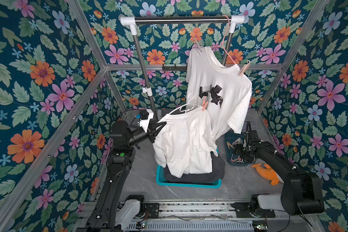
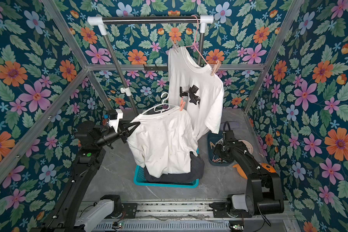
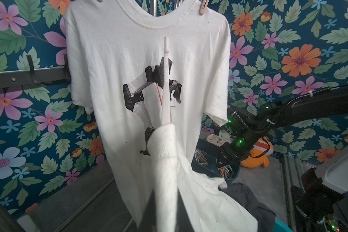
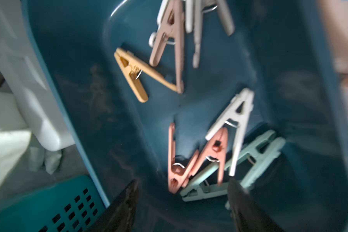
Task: Use clothespins to secure the t-shirt on both sides of the hanger
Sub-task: Move the clothespin to the storage box.
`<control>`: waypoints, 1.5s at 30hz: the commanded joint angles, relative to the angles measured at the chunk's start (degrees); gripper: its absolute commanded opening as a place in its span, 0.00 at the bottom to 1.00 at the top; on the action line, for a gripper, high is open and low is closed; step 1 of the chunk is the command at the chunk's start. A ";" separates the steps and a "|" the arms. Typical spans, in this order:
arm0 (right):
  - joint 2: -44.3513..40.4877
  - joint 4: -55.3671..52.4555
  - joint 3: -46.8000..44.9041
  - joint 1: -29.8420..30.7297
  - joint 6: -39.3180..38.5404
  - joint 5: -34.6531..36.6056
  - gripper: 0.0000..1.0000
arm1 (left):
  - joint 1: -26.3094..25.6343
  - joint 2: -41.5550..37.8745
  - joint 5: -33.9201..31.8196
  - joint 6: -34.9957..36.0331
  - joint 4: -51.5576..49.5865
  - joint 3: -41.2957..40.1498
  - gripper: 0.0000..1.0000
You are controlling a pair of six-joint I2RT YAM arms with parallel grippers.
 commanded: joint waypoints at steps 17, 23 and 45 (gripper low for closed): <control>14.21 4.87 2.96 1.15 8.23 4.02 0.49 | 0.80 -1.02 0.30 2.08 4.12 -0.84 0.00; 17.77 5.50 5.47 1.15 7.02 7.53 0.44 | 0.97 -1.21 0.22 2.35 3.89 -0.76 0.00; 10.24 4.59 6.05 1.76 5.07 5.80 0.57 | 1.06 -0.85 0.57 1.67 4.68 -1.05 0.00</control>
